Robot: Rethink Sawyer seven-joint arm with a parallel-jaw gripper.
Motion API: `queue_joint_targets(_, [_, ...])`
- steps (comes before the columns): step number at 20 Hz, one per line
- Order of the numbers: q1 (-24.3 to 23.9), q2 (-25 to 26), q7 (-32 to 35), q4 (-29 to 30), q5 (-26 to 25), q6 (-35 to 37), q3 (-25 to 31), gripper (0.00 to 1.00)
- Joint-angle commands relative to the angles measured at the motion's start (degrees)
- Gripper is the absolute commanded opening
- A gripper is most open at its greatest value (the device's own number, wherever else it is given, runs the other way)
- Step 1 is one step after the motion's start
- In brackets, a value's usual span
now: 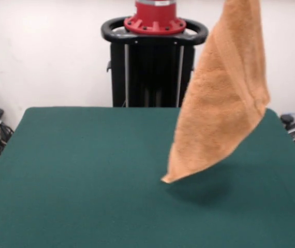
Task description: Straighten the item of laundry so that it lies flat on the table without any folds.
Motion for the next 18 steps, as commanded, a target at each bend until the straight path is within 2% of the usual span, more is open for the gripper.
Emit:
queue_joint_targets(1, [3.53, 1.88, 5.66, -4.31, 0.05, 9.38, 4.86, 0.00])
queue_joint_targets(10, [7.28, 6.69, 11.34, -13.55, -0.01, 14.00, 4.64, 0.00])
queue_joint_targets(18, [8.94, 9.25, 12.15, -16.29, 0.79, 13.32, 3.15, 0.00])
